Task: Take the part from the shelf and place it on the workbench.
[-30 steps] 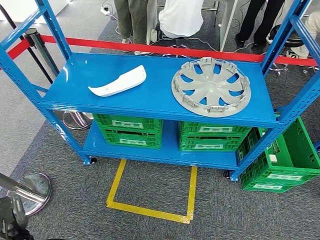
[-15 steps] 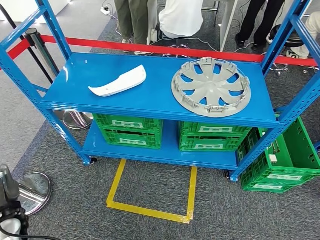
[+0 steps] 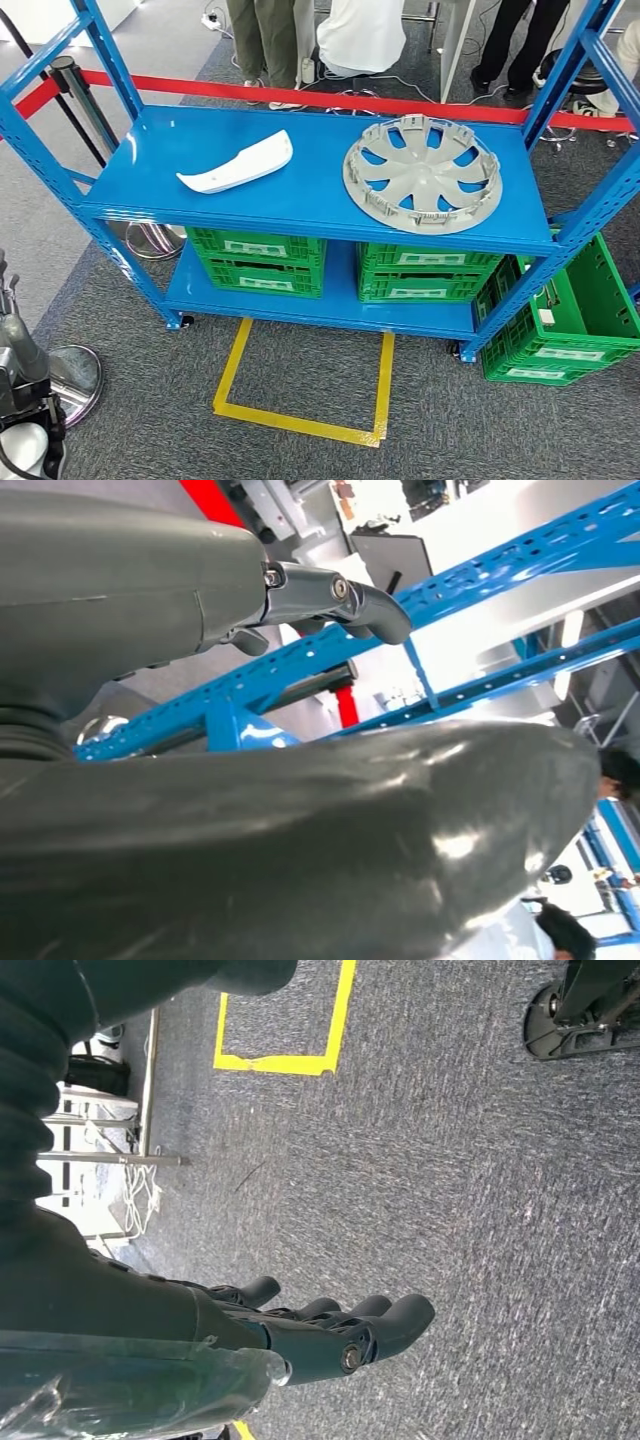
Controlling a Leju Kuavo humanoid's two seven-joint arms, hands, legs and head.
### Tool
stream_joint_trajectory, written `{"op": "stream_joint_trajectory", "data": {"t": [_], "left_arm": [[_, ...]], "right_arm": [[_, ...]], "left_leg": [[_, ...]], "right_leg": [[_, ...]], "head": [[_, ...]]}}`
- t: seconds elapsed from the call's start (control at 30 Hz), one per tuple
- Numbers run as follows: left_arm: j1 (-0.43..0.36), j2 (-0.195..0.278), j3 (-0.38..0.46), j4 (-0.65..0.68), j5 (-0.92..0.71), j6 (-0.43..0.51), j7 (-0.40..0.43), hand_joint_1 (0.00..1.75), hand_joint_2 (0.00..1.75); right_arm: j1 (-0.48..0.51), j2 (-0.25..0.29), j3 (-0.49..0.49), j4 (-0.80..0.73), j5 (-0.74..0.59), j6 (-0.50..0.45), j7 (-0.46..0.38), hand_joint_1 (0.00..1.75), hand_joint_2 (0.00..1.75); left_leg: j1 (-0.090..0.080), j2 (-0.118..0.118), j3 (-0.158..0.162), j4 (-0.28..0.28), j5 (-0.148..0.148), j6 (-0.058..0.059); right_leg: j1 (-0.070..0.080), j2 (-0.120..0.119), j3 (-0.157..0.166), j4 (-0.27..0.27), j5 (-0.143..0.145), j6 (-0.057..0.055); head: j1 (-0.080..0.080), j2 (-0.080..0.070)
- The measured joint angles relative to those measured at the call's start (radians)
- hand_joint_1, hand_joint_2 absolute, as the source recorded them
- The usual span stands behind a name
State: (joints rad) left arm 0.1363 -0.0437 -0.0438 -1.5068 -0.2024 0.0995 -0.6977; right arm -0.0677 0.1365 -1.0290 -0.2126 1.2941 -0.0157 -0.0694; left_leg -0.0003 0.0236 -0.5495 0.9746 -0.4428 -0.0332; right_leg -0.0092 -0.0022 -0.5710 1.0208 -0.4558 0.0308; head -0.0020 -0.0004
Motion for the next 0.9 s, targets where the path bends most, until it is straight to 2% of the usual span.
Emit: {"op": "stream_joint_trajectory", "data": {"t": [0.13, 0.2, 0.27, 0.3, 0.33, 0.4, 0.43, 0.47, 0.5, 0.57, 0.6, 0.63, 0.67, 0.73, 0.8, 0.83, 0.9], "left_arm": [[0.003, 0.028, -0.053, -0.020, -0.085, 0.071, 0.004, 0.00, 0.00], [0.000, 0.050, -0.101, -0.022, -0.181, 0.127, 0.019, 0.00, 0.00], [-0.007, 0.068, -0.149, -0.022, -0.253, 0.162, 0.036, 0.00, 0.00], [-0.012, 0.076, -0.171, -0.022, -0.271, 0.170, 0.040, 0.00, 0.00], [-0.018, 0.083, -0.192, -0.021, -0.282, 0.174, 0.043, 0.00, 0.00], [-0.025, 0.097, -0.231, -0.021, -0.295, 0.174, 0.045, 0.00, 0.00], [-0.027, 0.103, -0.250, -0.020, -0.301, 0.171, 0.045, 0.00, 0.00], [-0.027, 0.109, -0.267, -0.020, -0.305, 0.167, 0.044, 0.00, 0.00], [-0.027, 0.115, -0.284, -0.020, -0.308, 0.163, 0.042, 0.00, 0.00], [-0.028, 0.125, -0.312, -0.020, -0.310, 0.160, 0.039, 0.00, 0.00], [-0.029, 0.131, -0.323, -0.020, -0.311, 0.161, 0.038, 0.00, 0.00], [-0.030, 0.136, -0.331, -0.020, -0.311, 0.162, 0.038, 0.00, 0.00], [-0.031, 0.140, -0.337, -0.020, -0.310, 0.163, 0.038, 0.00, 0.00], [-0.032, 0.147, -0.348, -0.020, -0.310, 0.165, 0.038, 0.00, 0.00], [-0.033, 0.153, -0.355, -0.021, -0.307, 0.168, 0.039, 0.00, 0.00], [-0.033, 0.156, -0.357, -0.021, -0.304, 0.171, 0.039, 0.00, 0.00], [-0.030, 0.162, -0.361, -0.022, -0.298, 0.178, 0.040, 0.00, 0.00]], "right_arm": [[-0.001, 0.001, -0.001, 0.000, 0.006, 0.002, 0.005, 0.00, 1.75], [-0.003, 0.004, -0.002, 0.000, 0.008, 0.004, 0.006, 0.00, 1.75], [-0.005, 0.006, -0.003, 0.001, 0.009, 0.006, 0.003, 0.00, 1.75], [-0.006, 0.006, -0.003, 0.001, 0.010, 0.008, 0.000, 0.00, 1.75], [-0.007, 0.006, -0.003, 0.001, 0.011, 0.009, -0.003, 0.00, 1.75], [-0.006, 0.006, -0.003, 0.001, 0.014, 0.012, -0.005, 0.00, 1.75], [-0.006, 0.007, -0.003, 0.001, 0.018, 0.013, -0.006, 0.00, 1.75], [-0.006, 0.007, -0.003, 0.002, 0.023, 0.014, -0.005, 0.00, 1.75], [-0.006, 0.007, -0.002, 0.002, 0.029, 0.014, -0.004, 0.00, 1.75], [-0.008, 0.008, 0.001, 0.002, 0.040, 0.016, -0.001, 0.00, 1.75], [-0.010, 0.011, 0.002, 0.004, 0.043, 0.018, 0.000, 0.00, 1.75], [-0.012, 0.013, 0.003, 0.005, 0.045, 0.019, 0.001, 0.00, 1.75], [-0.014, 0.016, 0.004, 0.007, 0.046, 0.020, 0.001, 0.00, 1.75], [-0.016, 0.016, 0.006, 0.008, 0.047, 0.020, 0.002, 0.00, 1.75], [-0.016, 0.016, 0.009, 0.008, 0.048, 0.020, 0.002, 0.00, 1.75], [-0.017, 0.016, 0.010, 0.008, 0.048, 0.020, 0.002, 0.00, 1.75], [-0.017, 0.016, 0.011, 0.008, 0.048, 0.020, 0.002, 0.00, 1.75]], "left_leg": [[-0.001, 0.000, -0.001, 0.002, -0.001, 0.003], [-0.003, 0.000, -0.002, 0.000, -0.003, 0.014], [0.002, 0.002, 0.009, -0.025, 0.008, 0.024], [0.006, 0.003, 0.017, -0.039, 0.014, 0.026], [0.010, 0.005, 0.024, -0.049, 0.019, 0.026], [0.012, 0.006, 0.028, -0.052, 0.018, 0.026], [0.014, 0.005, 0.029, -0.052, 0.015, 0.024], [0.016, 0.005, 0.032, -0.051, 0.011, 0.020], [0.021, 0.005, 0.038, -0.049, 0.005, 0.014], [0.031, 0.004, 0.050, -0.040, -0.012, -0.004], [0.033, 0.004, 0.053, -0.031, -0.022, -0.014], [0.032, 0.005, 0.054, -0.024, -0.031, -0.023], [0.029, 0.005, 0.054, -0.020, -0.036, -0.028], [0.029, 0.005, 0.056, -0.020, -0.042, -0.036], [0.032, 0.002, 0.046, 0.007, -0.060, -0.040], [0.032, -0.001, 0.021, 0.053, -0.081, -0.042], [0.029, -0.005, -0.068, 0.197, -0.127, -0.039]], "right_leg": [[-0.002, 0.000, 0.000, -0.002, 0.001, 0.002], [-0.004, -0.001, 0.003, -0.010, 0.005, 0.009], [-0.003, 0.000, 0.002, -0.011, 0.004, 0.015], [-0.002, 0.000, -0.007, 0.007, -0.007, 0.019], [-0.002, 0.001, -0.028, 0.049, -0.029, 0.022], [-0.007, 0.002, -0.094, 0.177, -0.086, 0.031], [-0.010, 0.002, -0.124, 0.230, -0.101, 0.036], [-0.013, 0.001, -0.137, 0.250, -0.096, 0.041], [-0.016, 0.000, -0.131, 0.229, -0.071, 0.047], [-0.025, -0.005, -0.073, 0.107, -0.001, 0.063], [-0.028, -0.005, -0.045, 0.052, 0.016, 0.065], [-0.031, -0.003, -0.027, 0.021, 0.020, 0.059], [-0.030, 0.000, -0.022, 0.014, 0.009, 0.047], [-0.027, 0.007, -0.023, 0.021, -0.004, 0.017], [-0.024, 0.012, -0.017, 0.023, -0.013, 0.000], [-0.024, 0.014, -0.011, 0.021, -0.017, -0.008], [-0.021, 0.018, 0.000, 0.019, -0.027, -0.018]], "head": [[0.000, 0.000], [-0.001, 0.000], [-0.001, 0.000], [0.001, 0.000], [0.003, 0.000], [0.006, 0.000], [0.006, 0.000], [0.005, 0.000], [0.005, 0.000], [0.007, 0.000], [0.012, 0.000], [0.014, 0.000], [0.013, 0.000], [0.005, 0.000], [-0.001, 0.000], [-0.003, 0.000], [-0.008, 0.000]]}}
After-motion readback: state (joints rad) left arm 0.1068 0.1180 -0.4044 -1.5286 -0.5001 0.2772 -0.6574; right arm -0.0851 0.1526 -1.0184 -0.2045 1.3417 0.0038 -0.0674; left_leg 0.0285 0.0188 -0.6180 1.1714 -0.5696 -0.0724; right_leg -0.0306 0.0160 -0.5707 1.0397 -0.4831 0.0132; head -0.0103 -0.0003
